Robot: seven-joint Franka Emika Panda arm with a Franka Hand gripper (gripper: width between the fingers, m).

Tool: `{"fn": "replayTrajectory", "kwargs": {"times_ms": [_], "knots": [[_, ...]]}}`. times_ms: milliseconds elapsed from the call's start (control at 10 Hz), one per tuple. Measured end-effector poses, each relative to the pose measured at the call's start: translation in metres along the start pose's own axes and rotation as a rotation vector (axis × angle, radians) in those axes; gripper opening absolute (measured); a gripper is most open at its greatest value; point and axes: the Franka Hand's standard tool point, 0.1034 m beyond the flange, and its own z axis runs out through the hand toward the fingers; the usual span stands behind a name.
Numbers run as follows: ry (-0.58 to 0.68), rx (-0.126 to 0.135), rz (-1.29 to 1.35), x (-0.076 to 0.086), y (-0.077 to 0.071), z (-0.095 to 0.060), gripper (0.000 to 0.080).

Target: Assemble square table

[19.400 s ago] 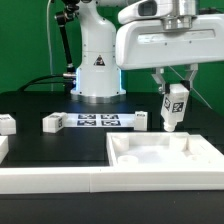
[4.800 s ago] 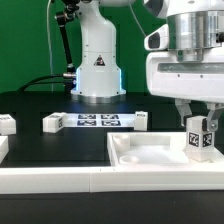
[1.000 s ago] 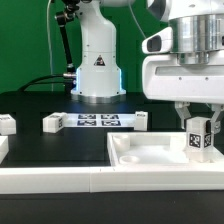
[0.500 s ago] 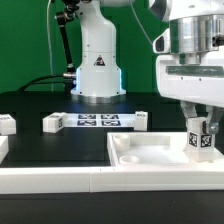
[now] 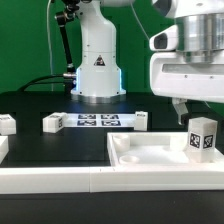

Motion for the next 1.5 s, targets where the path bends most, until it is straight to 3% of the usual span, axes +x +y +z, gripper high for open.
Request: {"fn": "replayTrajectory", "kwargs": {"times_ms": [500, 800, 1500], "knots": [[0.002, -0.004, -0.352, 0.0012, 0.0027, 0.0018, 0.0649], [0.015, -0.026, -0.624, 0.0022, 0.0036, 0.0018, 0.0649], [0.017, -0.045, -1.005, 0.0062, 0.0067, 0.002, 0.0649]]}}
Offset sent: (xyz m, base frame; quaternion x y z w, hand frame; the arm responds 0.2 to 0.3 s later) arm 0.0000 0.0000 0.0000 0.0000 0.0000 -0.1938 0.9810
